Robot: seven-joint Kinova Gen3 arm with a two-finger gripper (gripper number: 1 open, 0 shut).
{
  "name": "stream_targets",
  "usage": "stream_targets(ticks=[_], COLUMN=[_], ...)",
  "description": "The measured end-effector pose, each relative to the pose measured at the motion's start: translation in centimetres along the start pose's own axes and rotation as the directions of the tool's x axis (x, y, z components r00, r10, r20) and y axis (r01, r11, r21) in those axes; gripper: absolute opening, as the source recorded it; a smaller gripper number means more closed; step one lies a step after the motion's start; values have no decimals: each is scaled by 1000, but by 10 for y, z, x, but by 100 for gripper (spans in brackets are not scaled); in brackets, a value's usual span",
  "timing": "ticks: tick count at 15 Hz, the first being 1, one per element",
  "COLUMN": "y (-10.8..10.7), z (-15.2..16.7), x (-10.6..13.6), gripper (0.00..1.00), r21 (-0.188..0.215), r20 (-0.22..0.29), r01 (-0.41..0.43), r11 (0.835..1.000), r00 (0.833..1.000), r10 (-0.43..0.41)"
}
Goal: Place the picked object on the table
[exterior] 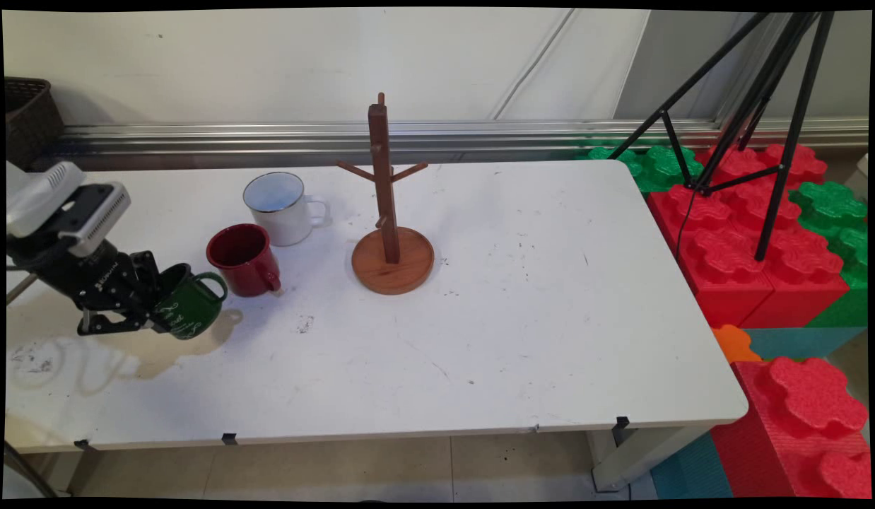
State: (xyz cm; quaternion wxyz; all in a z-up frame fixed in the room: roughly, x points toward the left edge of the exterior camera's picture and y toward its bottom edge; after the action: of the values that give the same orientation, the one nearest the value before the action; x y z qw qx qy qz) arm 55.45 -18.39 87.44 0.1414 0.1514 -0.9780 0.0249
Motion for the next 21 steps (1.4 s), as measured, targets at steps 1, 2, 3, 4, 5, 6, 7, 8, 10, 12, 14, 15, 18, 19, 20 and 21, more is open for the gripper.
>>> stream_targets(ticks=[1,2,3,4,5,6,7,8,10,12,14,15,18,19,20,21], y=[0,0,0,0,0,0,0,0,0,-1,-2,-3,-6,-7,-8,-9], z=[2,5,6,9,11,13,17,20,24,28,31,32,36,37,38,39], x=[-1,-3,-4,-6,-7,-9,-11,-13,-15,-17,-19,-20,-25,-25,-26,-28], gripper=[0,0,0,0,0,0,0,0,0,0,0,0,0,0,0,0], r21=[2,5,7,9,10,11,13,14,18,25,34,39,55,58,61,64], r20=[10,26,36,50,60,72,85,98,113,127,142,149,170,173,178,181], r01=[-9,-23,-31,-43,-50,-58,-64,-68,-73,-74,-73,-73,-72,-71,-71,-70], r11=[1000,1000,999,999,999,998,998,998,997,997,997,997,996,996,996,995], r00=[1000,999,999,998,997,996,994,993,991,989,988,987,984,983,982,982], r10=[9,23,31,42,49,57,62,66,71,70,68,66,61,60,59,58])
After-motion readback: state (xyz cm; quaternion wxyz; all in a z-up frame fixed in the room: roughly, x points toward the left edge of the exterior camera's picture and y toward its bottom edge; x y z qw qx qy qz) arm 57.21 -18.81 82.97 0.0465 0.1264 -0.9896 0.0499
